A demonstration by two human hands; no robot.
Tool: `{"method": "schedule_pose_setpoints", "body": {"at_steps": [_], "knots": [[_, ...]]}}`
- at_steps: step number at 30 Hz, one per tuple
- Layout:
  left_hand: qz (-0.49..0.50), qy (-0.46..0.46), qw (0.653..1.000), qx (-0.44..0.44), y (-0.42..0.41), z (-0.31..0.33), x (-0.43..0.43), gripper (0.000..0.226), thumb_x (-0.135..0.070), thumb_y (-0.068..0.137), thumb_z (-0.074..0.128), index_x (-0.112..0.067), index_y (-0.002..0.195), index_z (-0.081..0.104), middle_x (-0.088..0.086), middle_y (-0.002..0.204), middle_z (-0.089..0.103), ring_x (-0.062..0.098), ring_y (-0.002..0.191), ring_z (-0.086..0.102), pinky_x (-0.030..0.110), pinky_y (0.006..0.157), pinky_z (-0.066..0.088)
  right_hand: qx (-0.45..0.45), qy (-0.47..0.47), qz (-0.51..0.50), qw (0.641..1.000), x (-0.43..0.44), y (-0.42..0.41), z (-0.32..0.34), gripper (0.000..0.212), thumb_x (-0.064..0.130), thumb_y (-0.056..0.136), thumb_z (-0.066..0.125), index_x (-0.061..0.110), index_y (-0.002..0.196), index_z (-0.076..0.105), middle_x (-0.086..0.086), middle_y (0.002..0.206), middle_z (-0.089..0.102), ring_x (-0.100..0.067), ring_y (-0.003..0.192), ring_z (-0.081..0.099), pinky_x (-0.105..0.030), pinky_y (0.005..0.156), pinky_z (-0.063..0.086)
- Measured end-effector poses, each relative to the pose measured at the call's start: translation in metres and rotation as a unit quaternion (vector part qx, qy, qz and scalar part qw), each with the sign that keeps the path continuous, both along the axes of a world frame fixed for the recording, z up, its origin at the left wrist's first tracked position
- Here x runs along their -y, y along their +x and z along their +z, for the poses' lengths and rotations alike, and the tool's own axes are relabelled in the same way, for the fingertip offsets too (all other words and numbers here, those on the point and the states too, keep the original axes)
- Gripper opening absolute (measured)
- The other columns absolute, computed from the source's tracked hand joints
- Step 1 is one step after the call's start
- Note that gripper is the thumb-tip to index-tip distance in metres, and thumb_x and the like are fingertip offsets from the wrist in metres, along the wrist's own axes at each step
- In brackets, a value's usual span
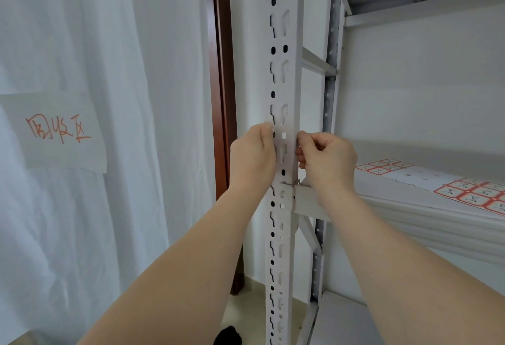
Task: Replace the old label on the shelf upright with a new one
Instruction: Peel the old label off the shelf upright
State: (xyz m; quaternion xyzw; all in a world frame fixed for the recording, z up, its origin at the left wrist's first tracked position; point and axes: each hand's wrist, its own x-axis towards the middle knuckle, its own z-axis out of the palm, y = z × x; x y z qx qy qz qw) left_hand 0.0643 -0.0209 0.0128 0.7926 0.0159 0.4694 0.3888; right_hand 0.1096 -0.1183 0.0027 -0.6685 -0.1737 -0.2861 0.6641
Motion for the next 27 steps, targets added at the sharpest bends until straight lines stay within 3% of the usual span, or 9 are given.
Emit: {"method": "schedule_pose_setpoints", "body": {"at_steps": [4, 7, 11, 14, 19, 22, 27], "knots": [[0.088, 0.064, 0.993, -0.039, -0.004, 0.005, 0.003, 0.034, -0.032, 0.101, 0.031, -0.007, 0.087, 0.048, 0.004, 0.070, 0.054, 0.024, 0.065, 0.052, 0.038, 0.058, 0.042, -0.003, -0.002, 0.004, 1.000, 0.001, -0.002, 0.000, 0.033, 0.023, 0.086, 0.060, 0.022, 0.054, 0.063, 0.003, 0.058, 0.067, -0.025, 0.065, 0.067, -0.046, 0.075, 0.056], [0.161, 0.160, 0.970, -0.091, -0.008, 0.008, 0.002, 0.028, -0.031, 0.101, 0.028, -0.012, 0.085, 0.038, -0.004, 0.068, 0.039, 0.019, 0.060, 0.043, 0.030, 0.050, 0.030, -0.003, -0.004, 0.003, 1.000, 0.001, -0.002, 0.001, 0.034, 0.023, 0.087, 0.060, 0.024, 0.053, 0.062, 0.003, 0.058, 0.067, -0.026, 0.065, 0.066, -0.047, 0.075, 0.055], [0.200, 0.246, 0.940, -0.130, -0.011, 0.010, 0.001, 0.020, -0.022, 0.101, 0.030, -0.015, 0.083, 0.035, -0.005, 0.067, 0.031, 0.021, 0.063, 0.041, 0.031, 0.054, 0.032, -0.007, -0.003, 0.003, 1.000, 0.001, -0.003, 0.001, 0.032, 0.023, 0.087, 0.060, 0.019, 0.054, 0.063, -0.002, 0.060, 0.068, -0.028, 0.067, 0.066, -0.047, 0.075, 0.055], [0.215, 0.255, 0.931, -0.148, -0.009, 0.015, 0.002, 0.010, -0.013, 0.094, 0.037, -0.013, 0.085, 0.036, -0.004, 0.065, 0.031, 0.019, 0.055, 0.037, 0.027, 0.046, 0.021, -0.013, -0.003, 0.005, 1.000, 0.002, -0.004, 0.001, 0.032, 0.021, 0.086, 0.059, 0.018, 0.055, 0.064, -0.001, 0.059, 0.067, -0.027, 0.066, 0.066, -0.046, 0.074, 0.055], [0.221, 0.282, 0.920, -0.156, -0.004, 0.019, 0.005, 0.009, -0.005, 0.090, 0.035, -0.012, 0.084, 0.037, -0.005, 0.068, 0.028, 0.010, 0.053, 0.026, 0.026, 0.045, 0.017, -0.012, -0.004, 0.006, 1.000, 0.002, -0.004, 0.001, 0.032, 0.021, 0.087, 0.060, 0.016, 0.055, 0.064, -0.002, 0.059, 0.067, -0.027, 0.065, 0.066, -0.047, 0.073, 0.055], [0.210, 0.266, 0.930, -0.141, -0.002, 0.019, 0.006, 0.016, -0.008, 0.093, 0.034, -0.012, 0.078, 0.036, -0.003, 0.070, 0.033, 0.016, 0.057, 0.031, 0.027, 0.045, 0.018, -0.013, -0.004, 0.006, 1.000, 0.001, -0.004, 0.001, 0.032, 0.022, 0.087, 0.059, 0.014, 0.056, 0.064, -0.004, 0.059, 0.067, -0.029, 0.065, 0.065, -0.047, 0.074, 0.055], [0.155, 0.189, 0.966, -0.084, 0.001, 0.021, 0.001, 0.036, -0.016, 0.092, 0.039, -0.015, 0.058, 0.028, 0.000, 0.056, 0.035, 0.024, 0.057, 0.038, 0.029, 0.045, 0.021, -0.014, -0.007, 0.005, 1.000, 0.002, -0.006, 0.002, 0.031, 0.021, 0.087, 0.059, 0.010, 0.058, 0.065, -0.007, 0.060, 0.067, -0.031, 0.066, 0.065, -0.047, 0.074, 0.055]]}}
